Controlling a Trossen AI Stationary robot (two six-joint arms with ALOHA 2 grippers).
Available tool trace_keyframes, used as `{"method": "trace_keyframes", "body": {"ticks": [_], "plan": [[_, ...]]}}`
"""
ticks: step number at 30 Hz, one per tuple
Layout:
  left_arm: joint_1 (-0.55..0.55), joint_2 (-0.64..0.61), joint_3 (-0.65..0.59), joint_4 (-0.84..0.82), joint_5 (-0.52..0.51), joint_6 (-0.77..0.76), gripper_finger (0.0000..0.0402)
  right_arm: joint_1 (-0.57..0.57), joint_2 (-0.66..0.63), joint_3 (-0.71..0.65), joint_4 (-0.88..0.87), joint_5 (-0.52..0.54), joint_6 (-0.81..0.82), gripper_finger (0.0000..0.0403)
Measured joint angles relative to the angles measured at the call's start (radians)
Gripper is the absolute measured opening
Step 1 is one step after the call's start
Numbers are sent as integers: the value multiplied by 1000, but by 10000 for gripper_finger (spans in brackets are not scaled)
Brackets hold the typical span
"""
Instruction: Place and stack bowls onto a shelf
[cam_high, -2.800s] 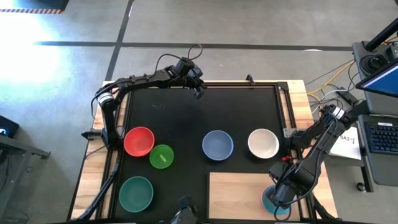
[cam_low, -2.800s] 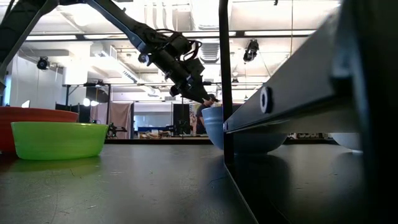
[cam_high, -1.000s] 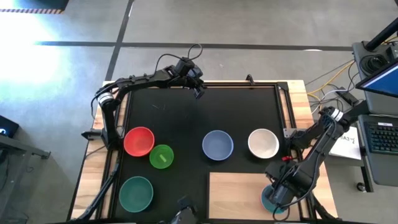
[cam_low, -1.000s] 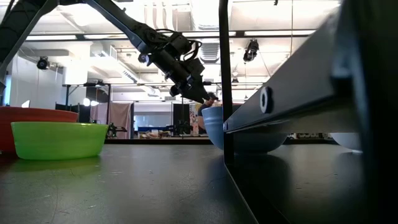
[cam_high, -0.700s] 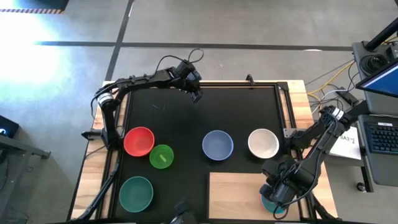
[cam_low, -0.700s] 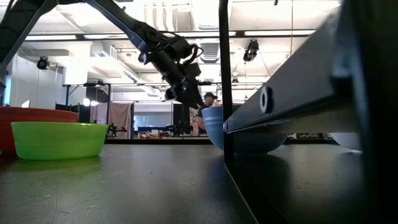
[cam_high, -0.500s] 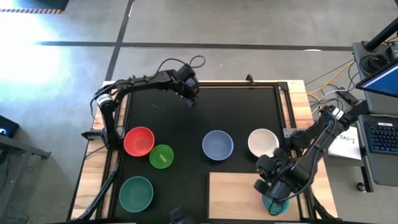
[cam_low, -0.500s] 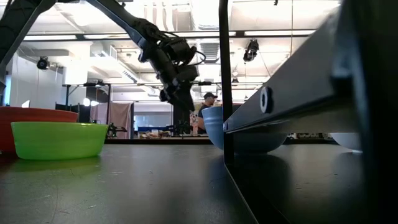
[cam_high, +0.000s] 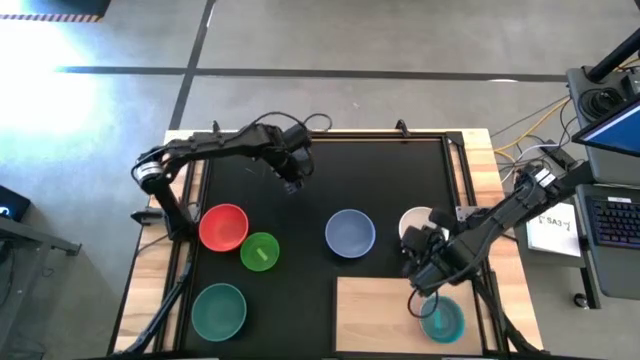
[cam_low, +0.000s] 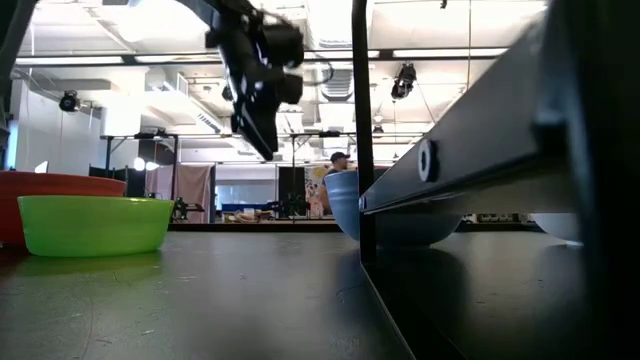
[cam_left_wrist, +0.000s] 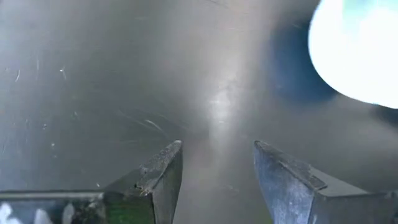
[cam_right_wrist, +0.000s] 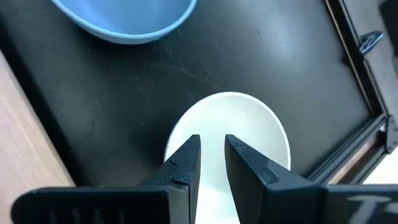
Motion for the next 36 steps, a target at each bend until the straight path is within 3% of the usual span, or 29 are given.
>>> {"method": "trace_keyframes", "body": {"ticks": [8, 14, 18, 21, 30, 36], "plan": [[-159, -40, 0, -85, -50, -131, 178, -12, -165, -174, 242, -23, -9, 64], [-331, -62, -38, -158, -217, -348, 178, -12, -268, -316, 512, -34, -59, 64], [-459, -77, -94, -157, -296, -519, 178, -12, -291, -348, 580, -34, -103, 64], [-533, -83, -131, -157, -299, -658, 178, -15, -303, -349, 588, -42, -155, 64], [-722, -86, -206, -133, -256, -1030, 178, -84, -305, -349, 708, -256, -335, 107], [-794, -86, -263, -44, -257, -1150, 178, -104, -277, -349, 714, -319, -354, 136]]}}
